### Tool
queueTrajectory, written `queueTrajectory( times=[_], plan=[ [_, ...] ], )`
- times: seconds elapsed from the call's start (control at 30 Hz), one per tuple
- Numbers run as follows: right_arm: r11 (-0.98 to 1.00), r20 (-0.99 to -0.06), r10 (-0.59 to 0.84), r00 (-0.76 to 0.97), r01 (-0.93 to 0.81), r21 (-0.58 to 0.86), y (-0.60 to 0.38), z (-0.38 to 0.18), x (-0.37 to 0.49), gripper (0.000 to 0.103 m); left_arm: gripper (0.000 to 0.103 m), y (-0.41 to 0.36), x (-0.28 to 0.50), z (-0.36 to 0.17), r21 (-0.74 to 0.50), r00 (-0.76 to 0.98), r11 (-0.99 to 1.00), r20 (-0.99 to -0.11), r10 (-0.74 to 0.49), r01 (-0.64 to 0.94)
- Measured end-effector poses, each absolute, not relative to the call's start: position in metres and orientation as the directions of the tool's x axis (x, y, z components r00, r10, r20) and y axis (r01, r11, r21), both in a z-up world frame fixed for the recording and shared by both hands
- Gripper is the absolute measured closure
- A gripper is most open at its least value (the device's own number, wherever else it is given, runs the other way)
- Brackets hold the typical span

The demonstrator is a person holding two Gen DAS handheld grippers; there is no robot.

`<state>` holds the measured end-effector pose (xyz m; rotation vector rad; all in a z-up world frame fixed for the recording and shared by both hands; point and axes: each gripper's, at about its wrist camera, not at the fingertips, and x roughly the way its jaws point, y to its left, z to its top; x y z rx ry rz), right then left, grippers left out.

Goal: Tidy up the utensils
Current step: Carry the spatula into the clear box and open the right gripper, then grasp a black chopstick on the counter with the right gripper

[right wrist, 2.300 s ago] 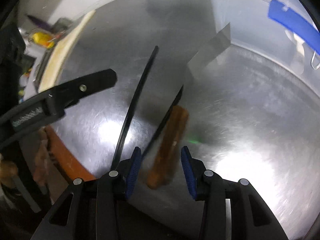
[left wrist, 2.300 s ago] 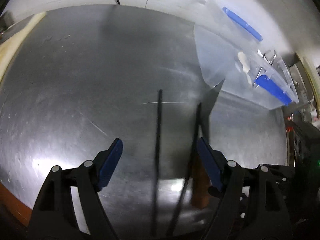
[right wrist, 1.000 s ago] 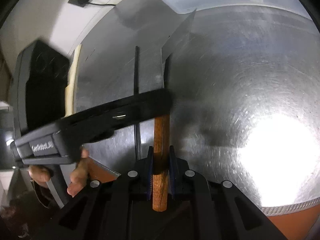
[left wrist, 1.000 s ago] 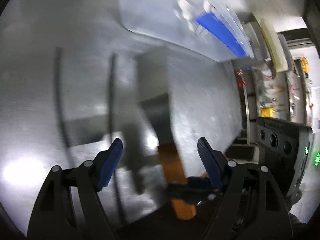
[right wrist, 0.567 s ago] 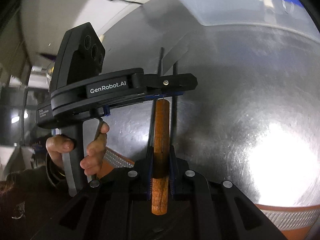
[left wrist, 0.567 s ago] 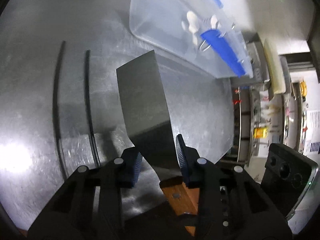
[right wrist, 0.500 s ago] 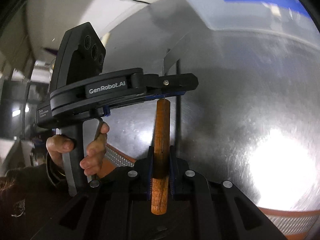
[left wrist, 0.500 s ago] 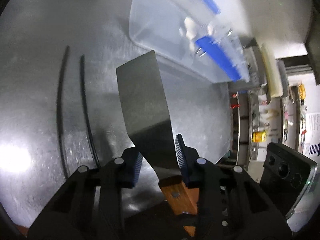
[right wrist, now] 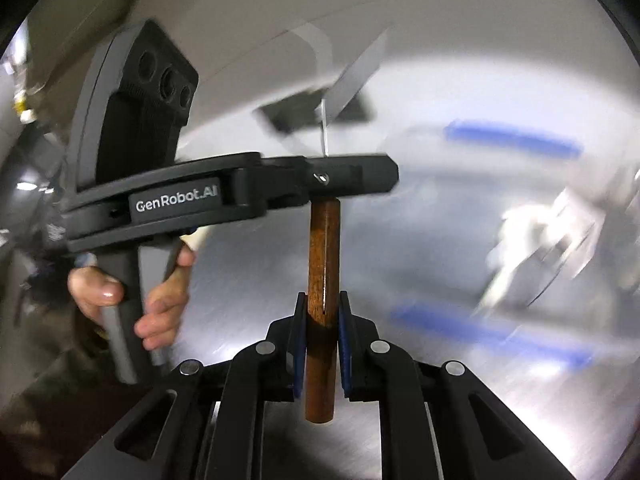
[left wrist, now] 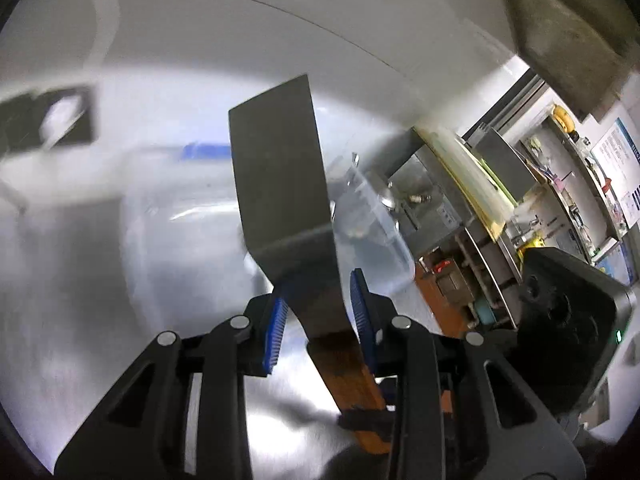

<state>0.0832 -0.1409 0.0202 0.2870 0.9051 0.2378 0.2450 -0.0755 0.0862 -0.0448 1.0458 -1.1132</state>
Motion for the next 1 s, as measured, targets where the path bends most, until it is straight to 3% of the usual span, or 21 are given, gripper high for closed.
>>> queueTrajectory(
  times=[0.1, 0.23, 0.4, 0.53, 0.57, 0.6, 0.67, 0.77, 0.87, 0.97, 1.0],
  plan=[
    [0.948, -0.777, 0.252, 0.577, 0.015, 0.319, -0.184, 0.01, 0.13, 0.087, 0.073, -0.137, 0.289, 0.064, -0.504, -0.027, 0.501, -0.724, -0.69, 0.703],
    [0.932, -0.844, 0.236, 0.481, 0.134, 0.337, -0.219, -0.037, 0.183, 0.087, 0.073, -0.199, 0.326, -0.005, -0.493, -0.113, 0.563, -0.81, -0.575, 0.663],
    [0.903, -0.9, 0.282, 0.333, 0.226, 0.366, -0.253, -0.101, 0.21, 0.087, 0.073, -0.229, 0.348, -0.087, -0.502, -0.223, 0.642, -0.855, -0.468, 0.58],
    [0.896, -0.913, 0.301, 0.276, 0.247, 0.37, -0.257, -0.128, 0.222, 0.085, 0.073, -0.234, 0.353, -0.117, -0.48, -0.265, 0.68, -0.876, -0.403, 0.554],
    [0.896, -0.918, 0.292, 0.268, 0.259, 0.36, -0.258, -0.132, 0.224, 0.085, 0.072, -0.231, 0.352, -0.123, -0.475, -0.273, 0.69, -0.88, -0.389, 0.547],
    [0.897, -0.924, 0.276, 0.265, 0.273, 0.346, -0.26, -0.134, 0.225, 0.084, 0.062, -0.23, 0.353, -0.127, -0.469, -0.277, 0.702, -0.883, -0.378, 0.536],
    [0.892, -0.922, 0.278, 0.27, 0.284, 0.352, -0.264, -0.134, 0.224, 0.084, 0.047, -0.226, 0.356, -0.128, -0.47, -0.276, 0.715, -0.883, -0.38, 0.518],
    [0.899, -0.921, 0.221, 0.319, 0.3, 0.32, -0.269, -0.117, 0.209, 0.084, 0.046, -0.21, 0.36, -0.108, -0.468, -0.22, 0.717, -0.882, -0.417, 0.517],
    [0.924, -0.902, 0.148, 0.406, 0.268, 0.272, -0.259, -0.085, 0.178, 0.084, 0.046, -0.175, 0.353, -0.055, -0.486, -0.122, 0.678, -0.851, -0.511, 0.551],
    [0.934, -0.825, 0.197, 0.53, 0.153, 0.322, -0.225, -0.045, 0.128, 0.07, 0.04, -0.117, 0.322, 0.014, -0.506, -0.009, 0.612, -0.775, -0.632, 0.607],
    [0.938, -0.795, 0.236, 0.559, 0.083, 0.336, -0.204, -0.031, 0.11, 0.07, 0.036, -0.096, 0.312, 0.03, -0.516, 0.013, 0.593, -0.748, -0.664, 0.618]
  ],
)
